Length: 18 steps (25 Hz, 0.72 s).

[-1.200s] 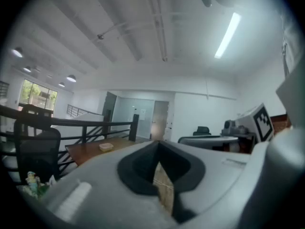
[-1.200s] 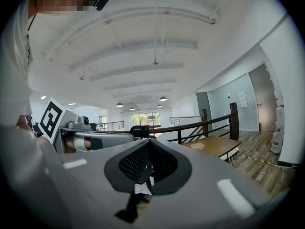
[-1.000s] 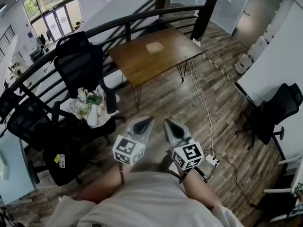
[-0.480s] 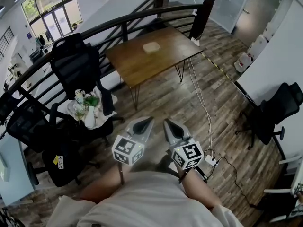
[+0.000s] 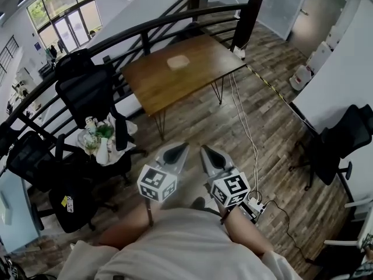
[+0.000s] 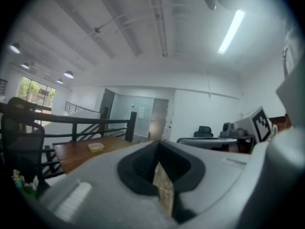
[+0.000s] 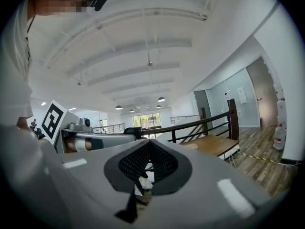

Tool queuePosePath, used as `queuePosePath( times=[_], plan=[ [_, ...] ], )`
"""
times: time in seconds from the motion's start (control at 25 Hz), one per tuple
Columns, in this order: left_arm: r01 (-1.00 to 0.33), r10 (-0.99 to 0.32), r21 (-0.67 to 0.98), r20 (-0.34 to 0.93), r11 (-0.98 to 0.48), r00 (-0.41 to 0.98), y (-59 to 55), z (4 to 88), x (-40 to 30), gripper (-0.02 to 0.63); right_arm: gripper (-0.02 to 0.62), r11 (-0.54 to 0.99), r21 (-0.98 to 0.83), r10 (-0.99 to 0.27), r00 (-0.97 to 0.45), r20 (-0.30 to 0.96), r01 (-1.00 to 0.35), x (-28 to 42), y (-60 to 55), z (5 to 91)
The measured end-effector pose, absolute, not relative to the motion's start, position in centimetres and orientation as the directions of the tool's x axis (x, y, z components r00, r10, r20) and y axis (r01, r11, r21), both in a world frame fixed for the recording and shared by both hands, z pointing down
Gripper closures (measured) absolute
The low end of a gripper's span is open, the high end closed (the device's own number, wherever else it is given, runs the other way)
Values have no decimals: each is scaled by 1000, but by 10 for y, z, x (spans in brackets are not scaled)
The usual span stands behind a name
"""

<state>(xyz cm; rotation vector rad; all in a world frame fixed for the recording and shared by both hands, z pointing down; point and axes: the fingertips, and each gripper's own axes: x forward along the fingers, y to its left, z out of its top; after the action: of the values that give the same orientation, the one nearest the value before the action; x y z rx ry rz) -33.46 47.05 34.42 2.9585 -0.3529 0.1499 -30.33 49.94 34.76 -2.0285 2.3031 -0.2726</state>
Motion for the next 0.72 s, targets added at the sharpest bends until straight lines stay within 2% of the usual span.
queuePosePath(
  times=[0.32,0.72],
  plan=[
    [-278,-262,148,119,-949,958,467,347,-249,603,591,158,-177,-982,-174,76,-971,-216,497,351],
    [-271,-251,159,133,-949,959,443,361,-196,603,591,151,-204,-981,-173,91,-967,-165,472,367]
  ],
)
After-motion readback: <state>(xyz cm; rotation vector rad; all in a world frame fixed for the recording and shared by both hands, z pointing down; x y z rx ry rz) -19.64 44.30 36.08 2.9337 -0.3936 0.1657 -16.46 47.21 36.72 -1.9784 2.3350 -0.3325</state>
